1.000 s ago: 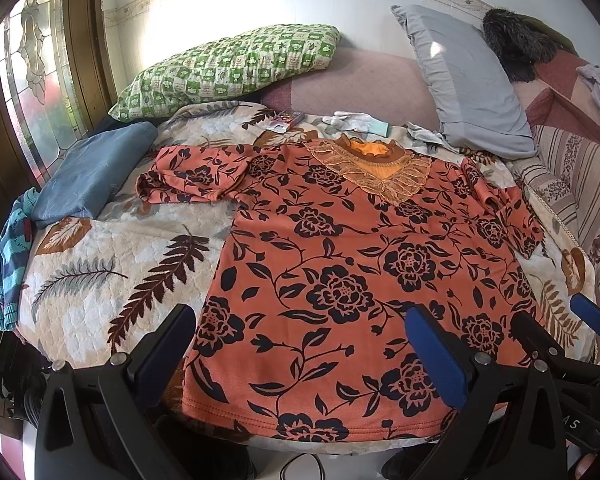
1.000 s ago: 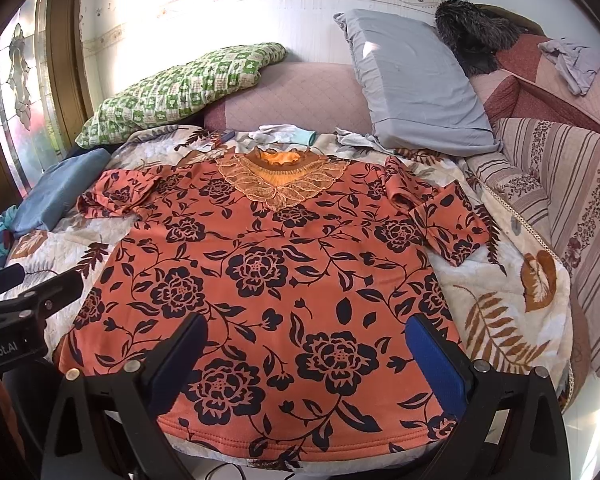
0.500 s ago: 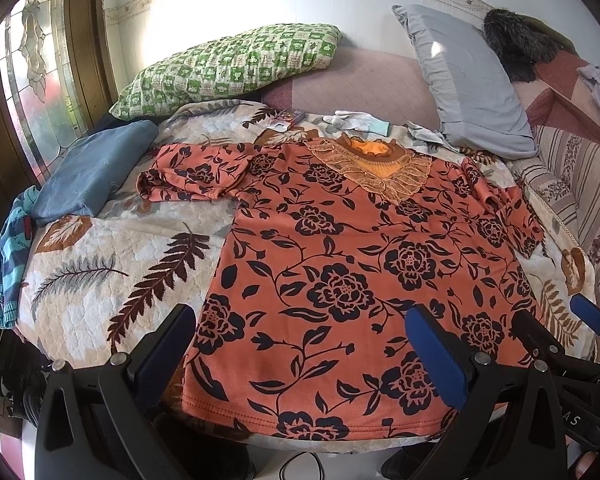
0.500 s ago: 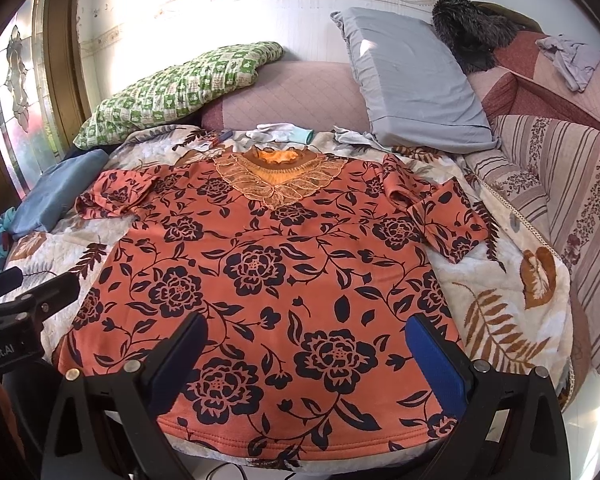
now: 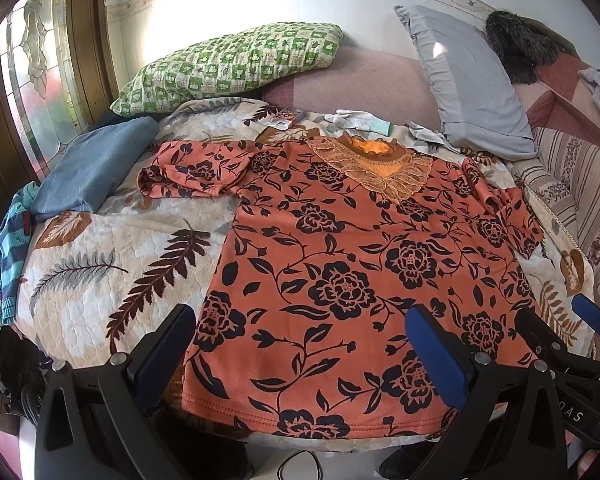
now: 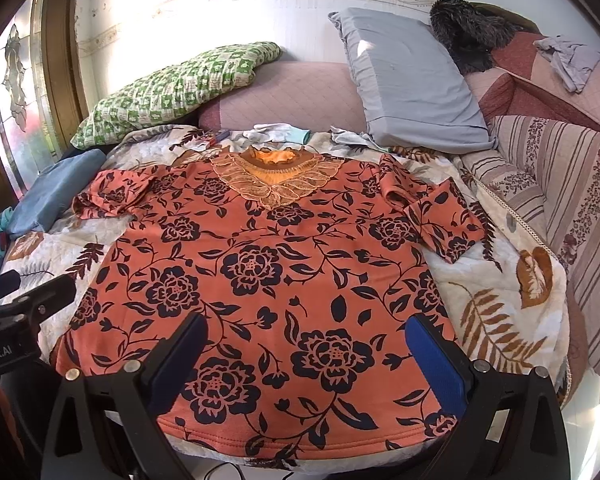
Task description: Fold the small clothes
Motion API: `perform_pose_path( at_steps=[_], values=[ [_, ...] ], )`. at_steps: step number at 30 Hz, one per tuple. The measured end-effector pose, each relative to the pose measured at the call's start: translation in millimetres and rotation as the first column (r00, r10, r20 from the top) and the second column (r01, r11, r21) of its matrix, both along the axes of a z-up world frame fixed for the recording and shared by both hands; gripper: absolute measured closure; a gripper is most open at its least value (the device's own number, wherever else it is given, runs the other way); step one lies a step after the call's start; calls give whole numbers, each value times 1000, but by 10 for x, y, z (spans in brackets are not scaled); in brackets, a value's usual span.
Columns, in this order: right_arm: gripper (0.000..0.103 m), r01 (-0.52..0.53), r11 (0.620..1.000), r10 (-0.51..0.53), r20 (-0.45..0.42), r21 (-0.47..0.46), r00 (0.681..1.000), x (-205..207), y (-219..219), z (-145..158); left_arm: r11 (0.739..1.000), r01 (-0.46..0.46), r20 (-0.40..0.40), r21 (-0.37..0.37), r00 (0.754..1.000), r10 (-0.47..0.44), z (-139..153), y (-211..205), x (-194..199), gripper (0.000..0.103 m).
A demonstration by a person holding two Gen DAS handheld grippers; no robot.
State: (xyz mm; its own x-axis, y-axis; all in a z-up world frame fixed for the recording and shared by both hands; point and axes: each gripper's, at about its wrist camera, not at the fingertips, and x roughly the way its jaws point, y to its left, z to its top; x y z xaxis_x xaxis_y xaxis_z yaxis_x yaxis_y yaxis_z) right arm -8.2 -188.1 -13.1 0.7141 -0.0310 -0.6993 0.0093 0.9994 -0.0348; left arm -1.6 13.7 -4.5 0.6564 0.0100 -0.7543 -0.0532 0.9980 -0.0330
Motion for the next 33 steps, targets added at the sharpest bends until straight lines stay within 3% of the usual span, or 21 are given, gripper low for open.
perform_pose_path(
  at_steps=[9,15,20,26,29,33],
  values=[
    [3,3,1000,-3,-2,3,1000,10,-2,-14,1000,-4,-8,-11,1000,4,-30,50,5,0],
    [3,37,996,-35,-31,75,999,76,-187,-71,998,-47,-53,-36,998,45,-148,246,138,0],
    [3,120,978,-112,-56,168,992,257,-626,-96,997,-68,-87,-35,994,65,-274,328,273,0],
    [3,157,977,-151,-50,143,987,679,-1232,-171,999,-35,-134,-38,991,30,-469,259,416,0],
    [3,197,958,-180,-98,210,979,1008,-1655,-320,999,-28,-141,-43,990,21,-528,229,486,0],
    [6,219,972,-197,-203,88,959,1430,-2053,-581,1000,-7,-137,-21,991,4,-558,223,571,0]
  ],
)
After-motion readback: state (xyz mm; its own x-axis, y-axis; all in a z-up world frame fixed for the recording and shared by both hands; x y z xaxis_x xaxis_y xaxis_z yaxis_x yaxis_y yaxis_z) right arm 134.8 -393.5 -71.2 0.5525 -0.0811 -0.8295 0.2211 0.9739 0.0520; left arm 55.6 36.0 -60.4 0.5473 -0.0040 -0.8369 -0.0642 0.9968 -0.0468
